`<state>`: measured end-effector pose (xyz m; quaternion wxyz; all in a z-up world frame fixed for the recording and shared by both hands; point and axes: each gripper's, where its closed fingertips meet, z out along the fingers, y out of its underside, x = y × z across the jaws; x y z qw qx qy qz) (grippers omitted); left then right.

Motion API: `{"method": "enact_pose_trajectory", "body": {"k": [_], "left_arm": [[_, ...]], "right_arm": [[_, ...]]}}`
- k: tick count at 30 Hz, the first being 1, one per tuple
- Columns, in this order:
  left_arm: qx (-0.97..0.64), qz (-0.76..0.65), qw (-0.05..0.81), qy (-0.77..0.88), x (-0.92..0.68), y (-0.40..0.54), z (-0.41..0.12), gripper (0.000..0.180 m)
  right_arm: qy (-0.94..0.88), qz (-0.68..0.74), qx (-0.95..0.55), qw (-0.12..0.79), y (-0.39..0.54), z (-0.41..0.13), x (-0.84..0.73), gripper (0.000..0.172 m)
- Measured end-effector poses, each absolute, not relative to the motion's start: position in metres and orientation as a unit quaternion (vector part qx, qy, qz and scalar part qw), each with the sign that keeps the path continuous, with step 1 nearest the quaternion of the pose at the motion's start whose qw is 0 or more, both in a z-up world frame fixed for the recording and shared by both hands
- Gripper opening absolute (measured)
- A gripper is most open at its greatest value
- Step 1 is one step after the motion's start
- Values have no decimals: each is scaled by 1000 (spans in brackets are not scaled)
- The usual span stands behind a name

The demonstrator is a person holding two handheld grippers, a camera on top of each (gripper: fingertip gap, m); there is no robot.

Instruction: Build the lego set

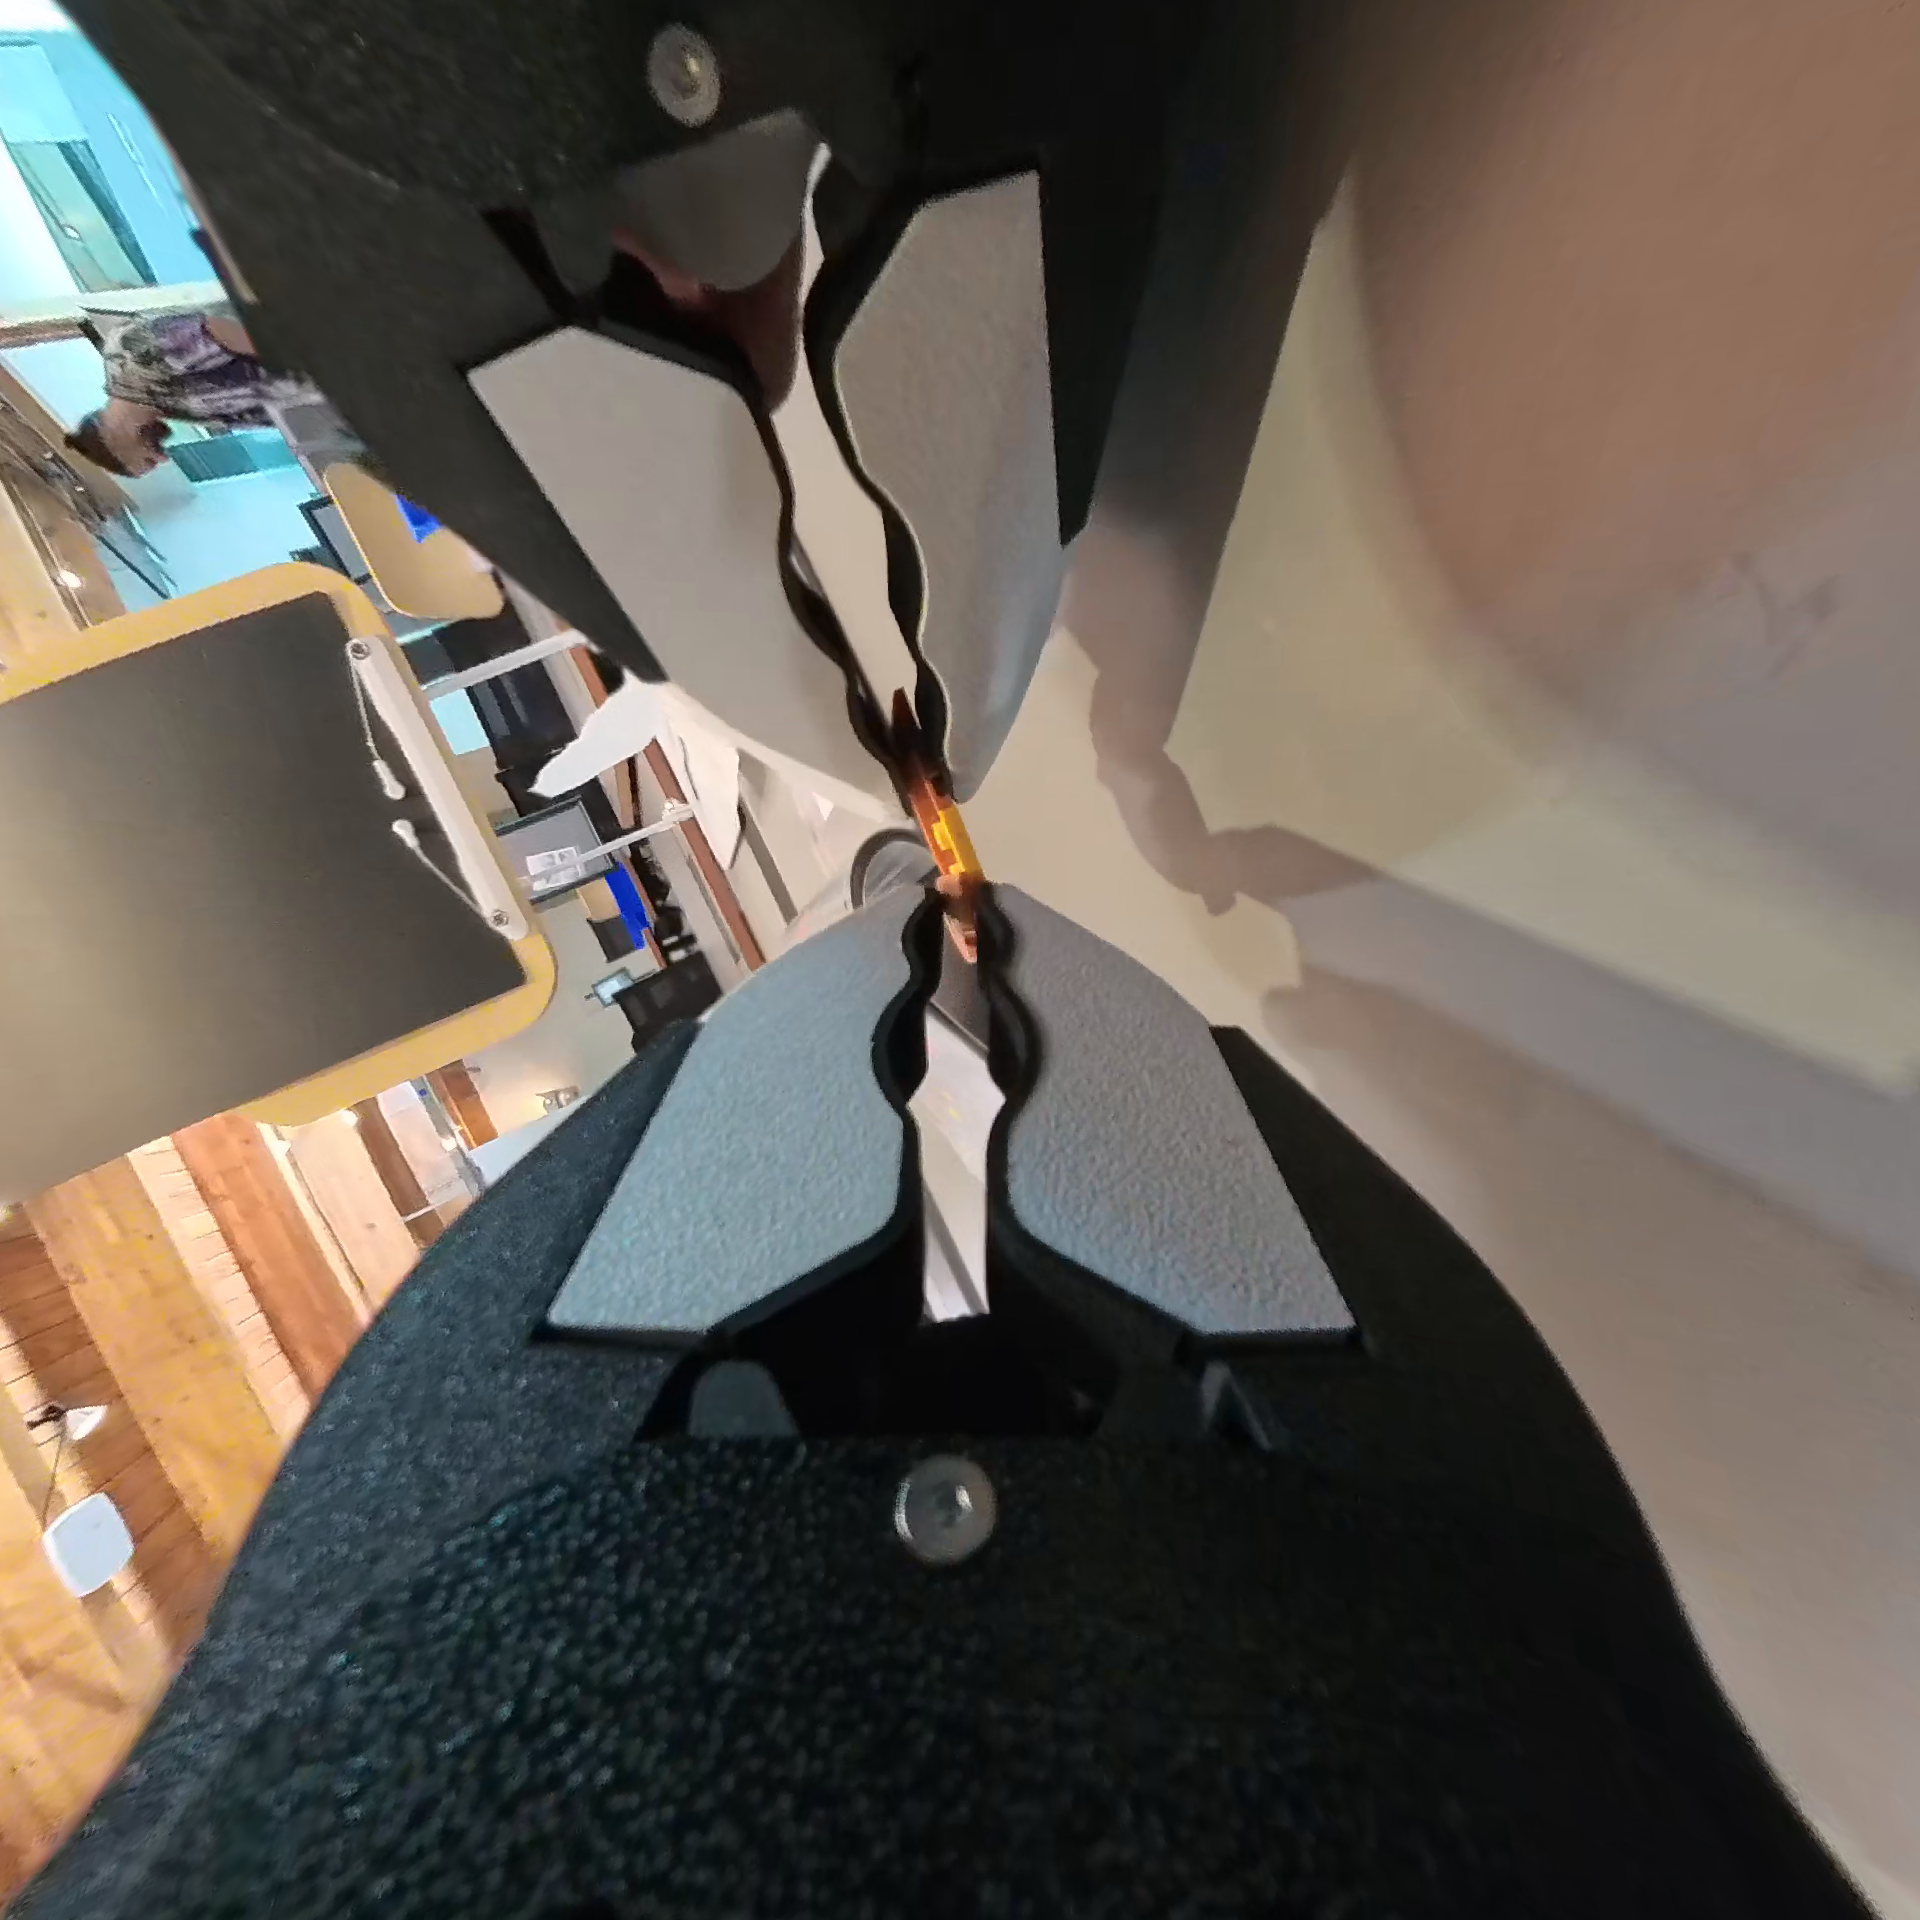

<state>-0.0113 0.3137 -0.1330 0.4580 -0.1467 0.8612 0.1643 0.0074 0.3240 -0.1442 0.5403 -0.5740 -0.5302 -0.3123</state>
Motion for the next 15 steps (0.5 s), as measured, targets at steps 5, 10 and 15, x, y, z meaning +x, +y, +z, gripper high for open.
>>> {"method": "enact_pose_trajectory", "body": {"k": [5,10,15], "left_arm": [[-155,137,464,861,-12,313,-131,8],[-144,149,467,860,-14,313,-130,7],[-139,160,465,859,-15,313,-128,6]], "right_arm": [[-532,-315,-568,543,324,-143,6,6],[-532,-321,-562,546,324,-141,5,6],[-528,-324,-558,552,324,-138,5,6]]}}
